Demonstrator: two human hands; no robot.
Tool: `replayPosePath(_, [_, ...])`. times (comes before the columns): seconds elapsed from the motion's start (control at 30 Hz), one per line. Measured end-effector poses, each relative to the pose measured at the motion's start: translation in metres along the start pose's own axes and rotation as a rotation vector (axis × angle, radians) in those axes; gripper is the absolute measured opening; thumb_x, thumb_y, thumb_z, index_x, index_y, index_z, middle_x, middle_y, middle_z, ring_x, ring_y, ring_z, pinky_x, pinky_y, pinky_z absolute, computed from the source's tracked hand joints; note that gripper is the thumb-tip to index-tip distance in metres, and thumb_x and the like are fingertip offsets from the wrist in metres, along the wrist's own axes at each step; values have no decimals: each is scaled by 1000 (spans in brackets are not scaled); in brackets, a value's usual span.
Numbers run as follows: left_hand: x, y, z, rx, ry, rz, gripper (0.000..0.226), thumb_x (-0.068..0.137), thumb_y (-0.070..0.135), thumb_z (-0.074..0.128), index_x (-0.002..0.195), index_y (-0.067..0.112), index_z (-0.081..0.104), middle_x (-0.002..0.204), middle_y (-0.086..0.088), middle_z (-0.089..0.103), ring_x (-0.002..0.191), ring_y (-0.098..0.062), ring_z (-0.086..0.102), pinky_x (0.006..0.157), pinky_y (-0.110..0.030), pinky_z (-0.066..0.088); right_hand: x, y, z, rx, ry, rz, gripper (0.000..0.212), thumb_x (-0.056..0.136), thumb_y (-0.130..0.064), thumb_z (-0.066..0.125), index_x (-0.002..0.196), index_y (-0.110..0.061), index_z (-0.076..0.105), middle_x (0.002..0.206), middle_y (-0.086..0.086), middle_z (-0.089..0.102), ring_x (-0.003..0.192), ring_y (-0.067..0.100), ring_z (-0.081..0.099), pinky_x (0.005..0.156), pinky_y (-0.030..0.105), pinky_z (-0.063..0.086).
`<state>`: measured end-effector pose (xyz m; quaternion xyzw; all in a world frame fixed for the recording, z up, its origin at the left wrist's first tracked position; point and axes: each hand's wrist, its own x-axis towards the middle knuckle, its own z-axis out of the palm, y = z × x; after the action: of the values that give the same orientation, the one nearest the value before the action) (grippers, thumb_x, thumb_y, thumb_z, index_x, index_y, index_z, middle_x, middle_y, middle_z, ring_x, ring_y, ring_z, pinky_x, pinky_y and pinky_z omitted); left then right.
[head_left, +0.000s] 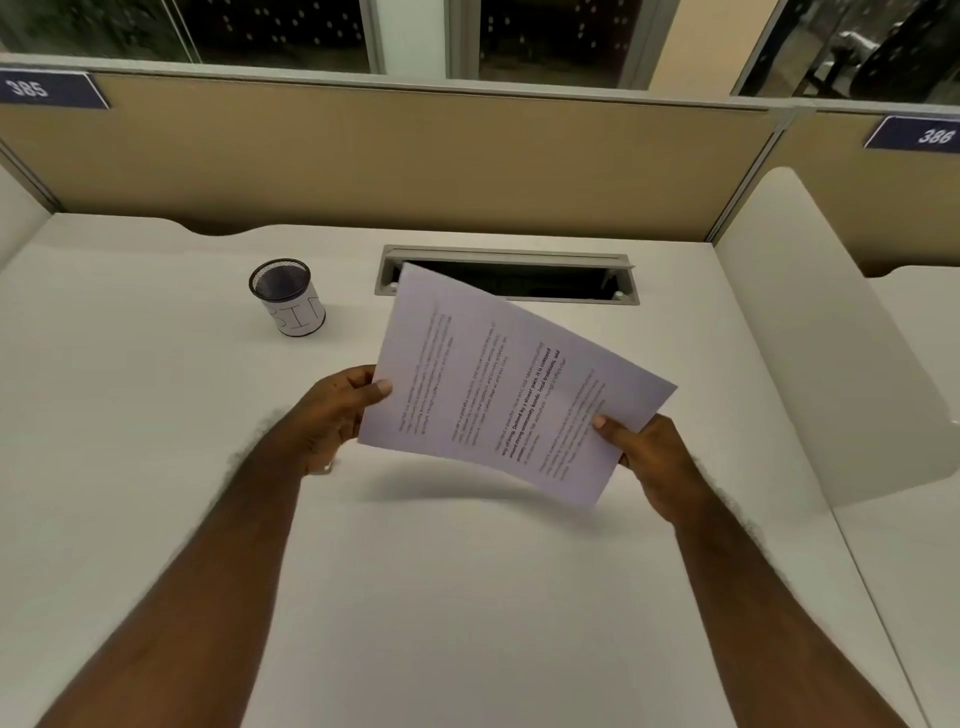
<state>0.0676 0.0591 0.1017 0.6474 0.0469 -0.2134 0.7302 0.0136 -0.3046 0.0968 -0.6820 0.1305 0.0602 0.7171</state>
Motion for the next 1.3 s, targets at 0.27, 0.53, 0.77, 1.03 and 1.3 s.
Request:
replayPosePath(0.27, [5, -4, 14, 236, 158, 129, 38, 66, 24, 81, 102, 16, 70, 95, 2, 77, 92, -18, 72, 80, -34, 58, 1, 0, 5, -165, -10, -56, 18, 83, -17, 72, 100, -22, 71, 100, 1, 75, 95, 16, 71, 85, 33, 55])
replayPosePath(0.53, [0, -28, 22, 420, 250, 123, 20, 82, 21, 74, 99, 28, 66, 96, 7, 71, 87, -9, 68, 74, -27, 55, 6, 28, 5, -186, 60, -15, 29, 82, -16, 74, 110, -16, 67, 109, 9, 72, 103, 23, 68, 92, 41, 54])
replayPosePath(0.77, [-2, -40, 26, 385, 222, 110, 27, 86, 18, 68, 112, 11, 66, 103, -7, 72, 96, -23, 69, 77, -31, 58, 5, 35, 3, -233, 70, 26, 25, 83, -23, 72, 109, -20, 68, 109, 5, 72, 107, 25, 67, 93, 41, 54])
replayPosePath(1.03, [-10, -48, 48, -199, 277, -39, 23, 87, 6, 64, 108, 16, 64, 106, -8, 72, 95, -26, 70, 75, -40, 59, -10, 46, 36, 29, 91, 381, 75, 84, -46, 66, 147, -18, 35, 132, 8, 59, 115, 27, 61, 95, 44, 48])
replayPosePath(1.3, [-24, -63, 66, -399, 113, -181, 33, 85, 1, 62, 117, 6, 61, 114, -13, 71, 99, -25, 70, 75, -37, 60, -1, 30, 53, 157, 28, 198, 41, 91, -9, 61, 131, -18, 56, 123, 5, 68, 105, 21, 68, 78, 35, 59])
